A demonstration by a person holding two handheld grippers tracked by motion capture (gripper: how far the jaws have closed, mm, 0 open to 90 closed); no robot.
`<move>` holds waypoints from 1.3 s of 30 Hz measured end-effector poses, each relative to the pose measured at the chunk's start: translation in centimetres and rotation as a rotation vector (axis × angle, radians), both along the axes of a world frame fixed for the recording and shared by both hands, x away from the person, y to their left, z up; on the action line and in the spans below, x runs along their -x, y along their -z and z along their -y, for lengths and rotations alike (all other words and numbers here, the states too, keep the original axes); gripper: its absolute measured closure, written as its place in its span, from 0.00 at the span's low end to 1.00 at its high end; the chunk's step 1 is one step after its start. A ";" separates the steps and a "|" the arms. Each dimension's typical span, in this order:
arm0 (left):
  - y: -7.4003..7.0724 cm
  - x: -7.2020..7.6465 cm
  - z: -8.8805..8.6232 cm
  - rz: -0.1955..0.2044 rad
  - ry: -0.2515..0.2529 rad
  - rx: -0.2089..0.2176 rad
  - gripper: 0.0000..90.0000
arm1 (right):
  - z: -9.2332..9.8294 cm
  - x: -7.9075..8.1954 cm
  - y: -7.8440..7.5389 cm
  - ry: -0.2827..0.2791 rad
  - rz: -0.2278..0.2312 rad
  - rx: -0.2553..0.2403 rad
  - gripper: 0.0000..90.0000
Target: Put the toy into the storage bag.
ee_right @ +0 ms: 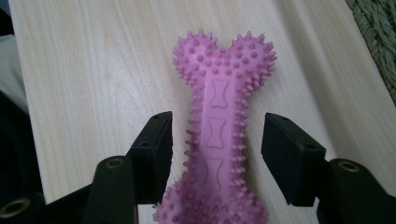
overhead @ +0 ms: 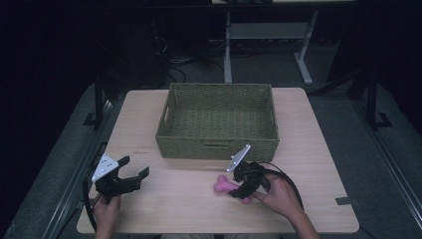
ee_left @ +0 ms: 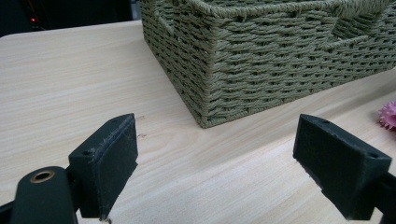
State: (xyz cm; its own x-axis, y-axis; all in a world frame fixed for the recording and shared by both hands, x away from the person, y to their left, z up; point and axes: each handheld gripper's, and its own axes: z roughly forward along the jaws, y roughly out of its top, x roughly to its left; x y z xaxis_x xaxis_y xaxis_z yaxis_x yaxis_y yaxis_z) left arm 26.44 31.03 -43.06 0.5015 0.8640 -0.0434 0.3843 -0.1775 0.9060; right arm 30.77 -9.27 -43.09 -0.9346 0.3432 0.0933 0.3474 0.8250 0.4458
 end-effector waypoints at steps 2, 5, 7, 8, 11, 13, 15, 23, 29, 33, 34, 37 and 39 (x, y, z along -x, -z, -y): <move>0.0 0.0 0.0 -0.001 0.000 0.000 0.15 | -0.1 0.0 0.0 -0.004 0.000 0.002 0.49; 0.0 0.0 -0.1 0.000 -0.001 0.008 0.15 | -0.3 0.1 0.1 -0.004 0.004 0.015 0.52; 0.0 0.0 -0.2 0.000 -0.003 0.013 0.15 | -0.4 0.1 0.1 -0.007 0.009 0.021 0.54; 0.0 0.0 -0.2 -0.001 -0.004 0.014 0.15 | -0.5 0.1 0.2 -0.010 0.008 0.024 0.55; 0.0 0.0 -0.1 -0.001 0.000 0.014 0.15 | -0.6 0.1 0.3 -0.006 0.010 0.036 0.55; 0.0 -0.1 -0.1 -0.002 0.000 0.012 0.15 | -0.6 0.1 0.3 -0.004 0.011 0.039 0.55; 0.0 -0.1 0.0 -0.002 0.002 0.011 0.15 | -0.7 0.1 0.5 -0.011 0.015 0.047 0.57; 0.0 -0.1 -0.1 -0.003 0.000 0.015 0.15 | -0.9 0.0 0.7 -0.017 0.007 0.064 0.62; 0.0 -0.1 -0.2 -0.002 0.000 0.014 0.15 | -0.8 -0.1 0.6 -0.017 -0.007 0.059 0.64; 0.0 0.0 -0.2 -0.001 -0.002 0.016 0.15 | -0.5 -0.2 0.6 -0.025 -0.022 0.051 0.64; 0.0 0.0 -0.2 0.000 0.000 0.016 0.15 | -0.4 -0.2 0.5 -0.027 -0.022 0.046 0.64; 0.0 0.0 -0.1 0.001 -0.001 0.015 0.15 | -0.1 -0.4 0.4 -0.029 -0.031 0.020 0.64; 0.0 -0.1 -0.1 -0.002 0.001 0.017 0.15 | 0.2 -0.5 0.2 -0.028 -0.042 0.001 0.64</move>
State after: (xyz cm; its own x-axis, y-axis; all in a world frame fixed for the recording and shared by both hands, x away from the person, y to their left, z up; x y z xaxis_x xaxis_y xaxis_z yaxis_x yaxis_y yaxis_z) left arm 26.50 31.13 -43.06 0.5020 0.8628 -0.0593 0.3862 -0.1623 0.9080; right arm 31.25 -9.51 -43.26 -0.9390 0.3173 0.1325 0.3428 0.8350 0.4304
